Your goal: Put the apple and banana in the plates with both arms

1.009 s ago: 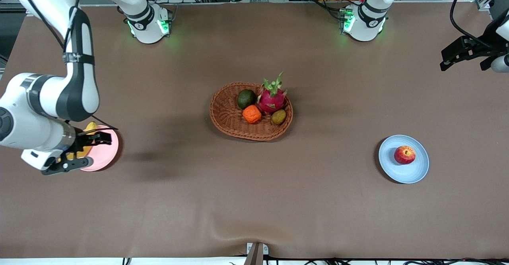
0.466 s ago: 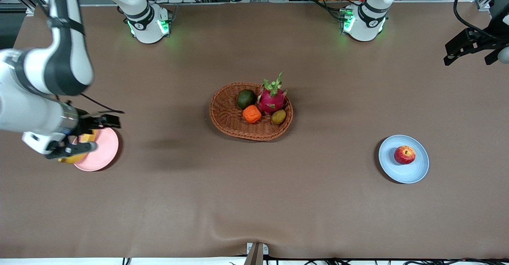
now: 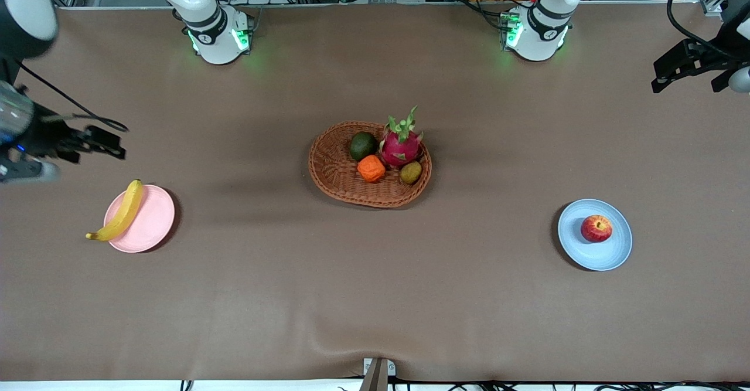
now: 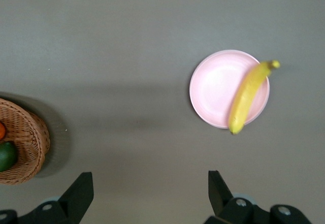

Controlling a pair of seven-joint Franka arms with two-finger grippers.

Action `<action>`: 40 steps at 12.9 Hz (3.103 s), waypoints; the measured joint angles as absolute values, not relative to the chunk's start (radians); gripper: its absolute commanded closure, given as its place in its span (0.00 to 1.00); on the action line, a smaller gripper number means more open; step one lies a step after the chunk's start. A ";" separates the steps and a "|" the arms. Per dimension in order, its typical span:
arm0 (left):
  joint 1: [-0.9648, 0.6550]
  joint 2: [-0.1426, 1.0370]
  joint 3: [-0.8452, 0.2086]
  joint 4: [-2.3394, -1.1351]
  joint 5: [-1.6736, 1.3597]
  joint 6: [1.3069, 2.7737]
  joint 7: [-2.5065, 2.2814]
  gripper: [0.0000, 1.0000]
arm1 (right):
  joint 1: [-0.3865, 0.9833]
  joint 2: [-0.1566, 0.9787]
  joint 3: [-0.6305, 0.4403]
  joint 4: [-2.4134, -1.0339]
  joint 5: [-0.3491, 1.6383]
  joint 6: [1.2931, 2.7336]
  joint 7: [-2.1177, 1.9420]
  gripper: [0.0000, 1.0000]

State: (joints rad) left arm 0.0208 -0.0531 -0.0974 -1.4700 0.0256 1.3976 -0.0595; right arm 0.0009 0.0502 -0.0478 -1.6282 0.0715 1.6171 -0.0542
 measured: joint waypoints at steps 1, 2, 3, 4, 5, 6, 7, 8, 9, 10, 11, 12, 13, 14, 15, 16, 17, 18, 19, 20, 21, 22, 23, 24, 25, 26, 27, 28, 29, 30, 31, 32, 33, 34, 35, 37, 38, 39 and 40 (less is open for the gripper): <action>0.021 -0.053 -0.097 -1.470 0.026 1.397 -0.060 0.00 | -0.012 0.024 -0.044 -1.637 0.071 1.595 -0.027 0.00; 0.021 -0.053 -0.097 -1.470 0.025 1.397 -0.060 0.00 | -0.017 0.002 -0.043 -1.642 0.071 1.576 0.008 0.00; 0.021 -0.053 -0.097 -1.470 0.025 1.397 -0.060 0.00 | -0.018 -0.016 -0.042 -1.645 0.061 1.565 0.040 0.00; 0.020 -0.053 -0.098 -1.470 0.025 1.397 -0.060 0.00 | -0.018 -0.028 -0.038 -1.645 0.040 1.562 0.060 0.00; 0.020 -0.053 -0.098 -1.471 0.025 1.396 -0.060 0.00 | -0.018 -0.037 -0.034 -1.644 0.020 1.562 0.073 0.00; 0.020 -0.053 -0.098 -1.471 0.025 1.395 -0.060 0.00 | -0.018 -0.042 -0.032 -1.642 0.014 1.558 0.081 0.00; 0.019 -0.053 -0.098 -1.471 0.025 1.392 -0.060 0.00 | -0.018 -0.044 -0.032 -1.641 0.012 1.549 0.096 0.00; 0.019 -0.053 -0.098 -1.471 0.025 1.390 -0.060 0.00 | -0.018 -0.045 -0.032 -1.641 0.011 1.542 0.118 0.00; 0.018 -0.053 -0.099 -1.471 0.024 1.390 -0.060 0.00 | -0.018 -0.045 -0.031 -1.639 0.011 1.539 0.135 0.00; 0.017 -0.053 -0.101 -1.471 0.024 1.390 -0.060 0.00 | -0.018 -0.045 -0.030 -1.637 0.011 1.539 0.146 0.00; 0.017 -0.053 -0.106 -1.471 0.024 1.389 -0.060 0.00 | -0.018 -0.045 -0.028 -1.633 0.011 1.539 0.149 0.00; 0.016 -0.053 -0.112 -1.471 0.024 1.388 -0.060 0.00 | -0.018 -0.045 -0.027 -1.630 0.011 1.539 0.149 0.00; 0.015 -0.053 -0.116 -1.471 0.024 1.385 -0.060 0.00 | -0.018 -0.045 -0.025 -1.629 0.009 1.539 0.148 0.00; 0.015 -0.053 -0.118 -1.471 0.024 1.384 -0.060 0.00 | -0.018 -0.045 -0.023 -1.628 0.007 1.539 0.141 0.00; 0.014 -0.053 -0.118 -1.471 0.024 1.384 -0.060 0.00 | -0.018 -0.045 -0.022 -1.625 0.005 1.539 0.125 0.00; 0.015 -0.053 -0.118 -1.471 0.024 1.384 -0.060 0.00 | -0.017 -0.045 -0.021 -1.623 0.001 1.539 0.110 0.00; 0.015 -0.053 -0.118 -1.471 0.024 1.384 -0.060 0.00 | -0.017 -0.045 -0.021 -1.621 -0.002 1.539 0.103 0.00; 0.016 -0.053 -0.117 -1.471 0.024 1.384 -0.060 0.00 | -0.017 -0.045 -0.021 -1.620 -0.003 1.539 0.099 0.00; 0.016 -0.053 -0.116 -1.471 0.024 1.384 -0.060 0.00 | -0.017 -0.045 -0.021 -1.619 -0.004 1.539 0.096 0.00; 0.018 -0.053 -0.115 -1.471 0.024 1.384 -0.060 0.00 | -0.017 -0.045 -0.021 -1.619 -0.005 1.539 0.094 0.00; 0.018 -0.053 -0.114 -1.471 0.024 1.384 -0.060 0.00 | -0.017 -0.045 -0.021 -1.618 -0.005 1.539 0.093 0.00; 0.019 -0.053 -0.114 -1.471 0.024 1.384 -0.060 0.00 | -0.017 -0.045 -0.021 -1.618 -0.005 1.539 0.092 0.00; 0.019 -0.053 -0.114 -1.471 0.024 1.384 -0.060 0.00 | -0.017 -0.045 -0.021 -1.618 -0.005 1.538 0.092 0.00; 0.019 -0.053 -0.114 -1.471 0.024 1.384 -0.060 0.00 | -0.017 -0.045 -0.021 -1.618 -0.005 1.538 0.092 0.00; 0.018 -0.053 -0.114 -1.471 0.024 1.384 -0.060 0.00 | -0.017 -0.045 -0.021 -1.618 -0.005 1.538 0.093 0.00; 0.018 -0.053 -0.114 -1.471 0.024 1.384 -0.060 0.00 | -0.018 -0.045 -0.023 -1.617 -0.005 1.538 0.093 0.00; 0.018 -0.053 -0.115 -1.471 0.024 1.386 -0.060 0.00 | -0.018 -0.045 -0.025 -1.616 -0.006 1.538 0.093 0.00; 0.017 -0.053 -0.116 -1.471 0.024 1.387 -0.060 0.00 | -0.019 -0.045 -0.027 -1.615 -0.006 1.538 0.093 0.00; 0.017 -0.053 -0.116 -1.471 0.024 1.387 -0.060 0.00 | -0.019 -0.045 -0.027 -1.614 -0.006 1.538 0.093 0.00; 0.017 -0.053 -0.116 -1.471 0.024 1.387 -0.060 0.00 | -0.019 -0.045 -0.027 -1.614 -0.006 1.538 0.093 0.00; 0.018 -0.053 -0.116 -1.472 0.024 1.387 -0.060 0.00 | -0.019 -0.045 -0.027 -1.614 -0.006 1.538 0.093 0.00; 0.018 -0.053 -0.116 -1.472 0.024 1.387 -0.060 0.00 | -0.019 -0.045 -0.027 -1.614 -0.006 1.538 0.093 0.00; 0.017 -0.053 -0.116 -1.473 0.024 1.387 -0.060 0.00 | -0.019 -0.045 -0.027 -1.614 -0.006 1.537 0.093 0.00; 0.017 -0.053 -0.116 -1.474 0.024 1.387 -0.060 0.00 | -0.019 -0.045 -0.027 -1.614 -0.006 1.536 0.093 0.00; 0.017 -0.053 -0.116 -1.474 0.024 1.387 -0.060 0.00 | -0.019 -0.045 -0.027 -1.614 -0.006 1.536 0.093 0.00; 0.016 -0.052 -0.116 -1.474 0.024 1.388 -0.060 0.00 | -0.019 -0.045 -0.027 -1.614 -0.006 1.535 0.093 0.00; 0.016 -0.052 -0.116 -1.474 0.024 1.392 -0.060 0.00 | -0.019 -0.045 -0.027 -1.614 -0.006 1.535 0.093 0.00; 0.016 -0.051 -0.116 -1.474 0.024 1.400 -0.060 0.00 | -0.019 -0.045 -0.027 -1.614 -0.006 1.535 0.093 0.00; 0.016 -0.049 -0.116 -1.474 0.024 1.408 -0.060 0.00 | -0.019 -0.045 -0.027 -1.614 -0.006 1.535 0.093 0.00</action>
State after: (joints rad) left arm 0.0164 -0.0491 -0.1156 -1.4745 0.0235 1.4081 -0.0596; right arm -0.0187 -0.0447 -0.0273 -1.6143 -0.0057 1.5350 0.0933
